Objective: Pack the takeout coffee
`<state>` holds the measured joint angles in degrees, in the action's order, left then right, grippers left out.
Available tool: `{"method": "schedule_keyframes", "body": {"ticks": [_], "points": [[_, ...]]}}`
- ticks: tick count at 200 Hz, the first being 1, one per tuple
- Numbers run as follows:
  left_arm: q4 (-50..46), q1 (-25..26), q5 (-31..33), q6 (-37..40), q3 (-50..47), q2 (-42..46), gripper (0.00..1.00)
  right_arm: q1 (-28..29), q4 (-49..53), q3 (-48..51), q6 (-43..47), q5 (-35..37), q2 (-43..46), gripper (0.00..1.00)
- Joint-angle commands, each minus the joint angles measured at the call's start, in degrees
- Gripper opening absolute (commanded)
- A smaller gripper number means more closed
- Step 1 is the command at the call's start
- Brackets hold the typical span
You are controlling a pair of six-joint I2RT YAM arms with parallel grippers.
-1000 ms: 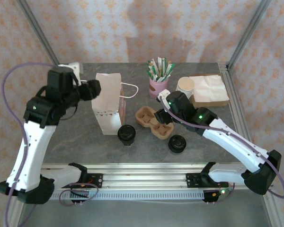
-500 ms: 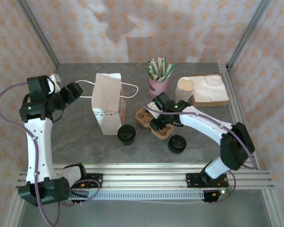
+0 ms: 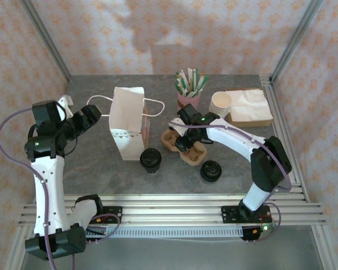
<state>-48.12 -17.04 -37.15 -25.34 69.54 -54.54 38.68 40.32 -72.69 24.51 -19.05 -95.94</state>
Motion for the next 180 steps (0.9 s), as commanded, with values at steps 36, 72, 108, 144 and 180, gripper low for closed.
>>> {"method": "schedule_keyframes", "body": {"ticks": [36, 72, 108, 144, 180], "points": [[-0.75, -0.54, -1.66, 1.62, 0.34, 0.49, 0.81, -0.36, 3.40, -3.02, 2.56, 3.85, -3.24, 0.46], [-1.09, -0.54, -1.79, 1.67, 0.34, 0.67, 0.81, -0.40, 3.33, -3.11, 3.03, 5.68, -3.60, 0.48], [-1.00, -0.58, -1.77, 1.38, 0.34, 0.92, 0.81, -0.43, 3.36, -3.45, 3.20, 6.00, -4.33, 0.49], [-0.91, -0.54, -1.86, 1.42, 0.26, 0.97, 0.81, -0.44, 3.96, -4.15, 3.17, 5.15, -5.54, 0.49], [-0.67, -0.58, -2.20, 1.12, 0.08, 0.84, 0.81, -0.44, 3.97, -4.66, 3.18, 4.37, -5.99, 0.47]]}}
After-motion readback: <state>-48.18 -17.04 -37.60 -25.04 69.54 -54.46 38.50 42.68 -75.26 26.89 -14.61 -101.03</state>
